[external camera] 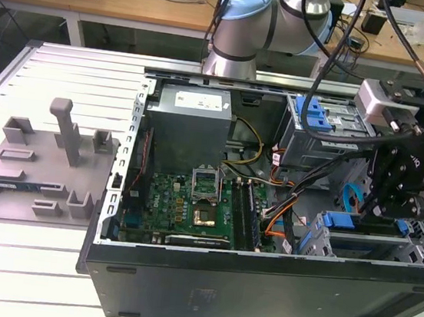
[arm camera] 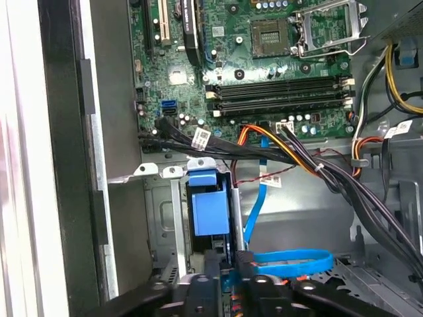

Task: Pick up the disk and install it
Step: 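Insert the second disk wire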

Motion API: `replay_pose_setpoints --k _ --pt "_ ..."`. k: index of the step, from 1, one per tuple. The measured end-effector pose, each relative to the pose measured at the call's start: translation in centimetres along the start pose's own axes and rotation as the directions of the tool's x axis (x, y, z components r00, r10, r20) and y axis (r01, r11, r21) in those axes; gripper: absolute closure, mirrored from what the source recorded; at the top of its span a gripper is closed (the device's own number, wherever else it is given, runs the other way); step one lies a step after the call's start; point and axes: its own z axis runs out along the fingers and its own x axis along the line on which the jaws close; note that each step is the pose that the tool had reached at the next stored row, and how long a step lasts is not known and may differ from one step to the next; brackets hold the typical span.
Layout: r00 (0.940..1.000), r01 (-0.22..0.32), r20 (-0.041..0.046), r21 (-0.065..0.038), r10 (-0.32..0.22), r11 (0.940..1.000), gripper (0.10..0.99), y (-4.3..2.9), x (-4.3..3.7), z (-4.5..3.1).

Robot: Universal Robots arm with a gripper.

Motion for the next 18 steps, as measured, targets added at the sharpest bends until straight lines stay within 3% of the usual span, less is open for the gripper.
replay_pose_setpoints --k 1,2,3,4,8,10,11,15,18 --pt "1.0 0.0 -0.0007 0.0 0.0 1.0 0.733 0.0 0.03 -0.52" --pt "1.0 0.0 -0.0009 0.0 0.0 1.0 0.733 0.0 0.04 -0.81" --pt "1.0 0.0 -0.0012 0.0 0.0 1.0 0.671 0.01 0.06 -1.09" --pt "1.0 0.0 -0.0037 0.0 0.0 1.0 0.608 0.02 -0.01 -2.03" --pt "1.0 -0.001 -0.0095 0.001 0.001 1.0 0.608 0.1 -0.97 -3.17" --pt "0.9999 -0.003 -0.0101 0.001 0.003 1.0 0.69 0.13 -1.23 -3.33" --pt "0.9999 -0.003 -0.011 0.001 0.003 1.0 0.69 0.15 -1.36 -3.38" --pt "0.9999 -0.006 -0.0154 0.001 0.006 1.0 0.98 0.18 -1.6 -3.38" --pt "0.9999 -0.007 -0.0157 0.001 0.007 1.0 0.98 0.18 -1.6 -3.38"
